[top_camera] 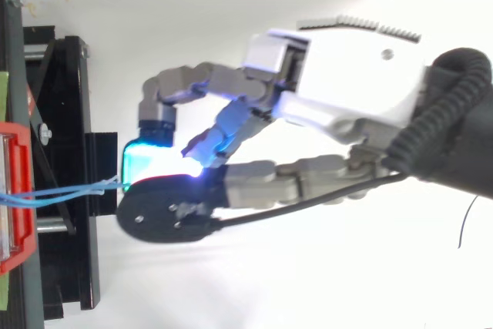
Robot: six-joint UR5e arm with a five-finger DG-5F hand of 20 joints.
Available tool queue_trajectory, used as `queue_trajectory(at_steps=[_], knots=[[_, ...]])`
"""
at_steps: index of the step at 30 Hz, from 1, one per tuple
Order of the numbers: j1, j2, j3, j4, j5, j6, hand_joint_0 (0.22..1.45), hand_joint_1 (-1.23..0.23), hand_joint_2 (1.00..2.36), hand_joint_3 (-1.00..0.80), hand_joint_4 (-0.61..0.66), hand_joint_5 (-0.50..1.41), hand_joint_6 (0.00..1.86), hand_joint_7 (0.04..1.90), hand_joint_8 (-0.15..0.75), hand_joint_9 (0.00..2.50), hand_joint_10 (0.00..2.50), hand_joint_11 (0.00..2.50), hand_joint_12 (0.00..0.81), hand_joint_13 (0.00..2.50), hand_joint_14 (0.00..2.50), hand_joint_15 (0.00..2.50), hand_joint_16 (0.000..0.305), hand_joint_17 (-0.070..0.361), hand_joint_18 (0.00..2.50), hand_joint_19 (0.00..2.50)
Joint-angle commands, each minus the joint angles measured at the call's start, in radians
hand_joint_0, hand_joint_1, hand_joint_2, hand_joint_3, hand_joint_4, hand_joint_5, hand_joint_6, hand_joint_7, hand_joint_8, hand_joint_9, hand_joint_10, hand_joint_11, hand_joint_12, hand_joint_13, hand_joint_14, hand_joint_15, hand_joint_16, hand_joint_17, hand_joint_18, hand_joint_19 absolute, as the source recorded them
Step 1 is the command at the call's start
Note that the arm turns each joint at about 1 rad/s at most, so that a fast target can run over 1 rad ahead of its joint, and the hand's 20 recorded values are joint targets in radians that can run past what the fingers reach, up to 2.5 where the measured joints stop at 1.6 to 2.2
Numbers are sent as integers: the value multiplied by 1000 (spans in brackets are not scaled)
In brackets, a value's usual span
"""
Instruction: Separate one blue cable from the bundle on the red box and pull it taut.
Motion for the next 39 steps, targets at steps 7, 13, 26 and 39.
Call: queue_trajectory(at_steps=[7, 13, 26, 39], knots=[[3, 77, -201, 202, 49, 13, 680, -699, 1007, 168, 295, -56, 584, 1366, 387, 739, 12, 543, 471, 716, 7, 250, 60, 134, 726, 405], [4, 75, -201, 211, 49, 14, 679, -698, 1008, 168, 293, -56, 584, 1365, 386, 743, 10, 545, 470, 708, 9, 258, 60, 134, 718, 410], [6, 77, -201, 212, 43, -59, 680, -695, 1009, 169, 289, -57, 584, 1378, 385, 745, 10, 549, 466, 701, 7, 272, 59, 133, 702, 422], [7, 75, -201, 211, 47, -61, 682, -695, 1009, 162, 290, -58, 585, 1364, 386, 751, 10, 559, 467, 700, 7, 268, 59, 133, 696, 424]])
